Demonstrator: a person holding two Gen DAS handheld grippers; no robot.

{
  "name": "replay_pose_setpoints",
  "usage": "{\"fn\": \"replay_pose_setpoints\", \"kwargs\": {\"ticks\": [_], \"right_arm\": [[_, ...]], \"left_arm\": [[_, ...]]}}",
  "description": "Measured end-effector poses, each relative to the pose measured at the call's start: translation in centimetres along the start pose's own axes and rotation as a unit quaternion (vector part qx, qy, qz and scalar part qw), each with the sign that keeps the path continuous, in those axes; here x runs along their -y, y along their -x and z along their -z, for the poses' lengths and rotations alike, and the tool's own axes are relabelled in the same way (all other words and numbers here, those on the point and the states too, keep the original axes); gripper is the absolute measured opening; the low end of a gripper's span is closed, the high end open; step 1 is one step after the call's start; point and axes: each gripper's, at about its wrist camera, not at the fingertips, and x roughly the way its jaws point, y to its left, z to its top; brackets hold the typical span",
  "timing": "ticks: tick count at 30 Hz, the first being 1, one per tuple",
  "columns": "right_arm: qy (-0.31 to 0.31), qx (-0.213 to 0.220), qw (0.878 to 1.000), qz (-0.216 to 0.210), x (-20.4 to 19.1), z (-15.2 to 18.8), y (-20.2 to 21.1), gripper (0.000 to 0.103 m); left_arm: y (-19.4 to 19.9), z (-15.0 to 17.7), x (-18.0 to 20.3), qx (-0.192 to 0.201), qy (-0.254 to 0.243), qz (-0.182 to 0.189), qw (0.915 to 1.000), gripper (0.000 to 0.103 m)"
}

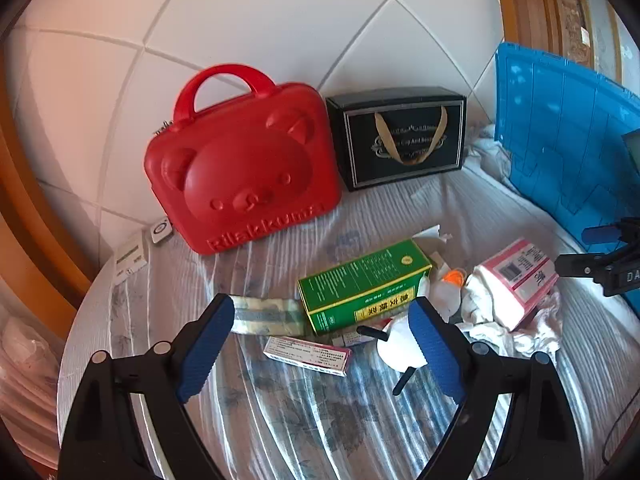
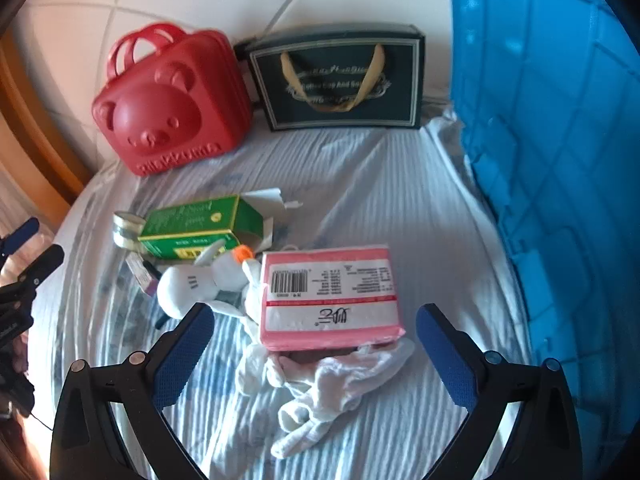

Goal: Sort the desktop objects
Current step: 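Grasp the white plush toy with the left tool while the right reaches for the pink tissue pack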

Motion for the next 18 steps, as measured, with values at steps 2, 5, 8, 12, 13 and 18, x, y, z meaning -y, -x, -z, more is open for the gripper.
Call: {"fn": "replay_pose_setpoints", "kwargs": {"ticks": [2, 5, 8, 12, 13, 18], "right_arm": [[0.020, -0.024, 0.999, 0.009, -0.7, -0.3, -2.7, 0.102], [0.049, -0.053, 0.997, 0.032, -1.1, -0.5, -5.7, 0.102], [0.064, -0.089, 0.993, 0.038, -0.8, -0.7, -8.1, 0.103], [0.087, -0.107, 0.989, 0.046, -0.4, -0.7, -9.2, 0.103], [0.090, -0.109, 0.989, 0.047, -0.4, -0.9, -9.4, 0.103], [0.111, -0.116, 0.984, 0.073, -0.6, -1.8, -10.6, 0.103]], "left_arm": [[-1.3, 0.5, 0.3, -0.016, -0.002, 0.009, 0.9998, 0.089], [-2.9, 0.9, 0.6, -0.031, -0.004, 0.027, 0.9992, 0.089], [-4.1, 1.1, 0.9, -0.040, -0.008, 0.039, 0.9984, 0.089], [-5.5, 1.3, 1.3, -0.051, -0.008, 0.054, 0.9972, 0.089], [-5.9, 1.3, 1.5, -0.054, -0.010, 0.055, 0.9970, 0.089], [-7.1, 1.3, 2.3, -0.064, -0.017, 0.068, 0.9955, 0.089]]}}
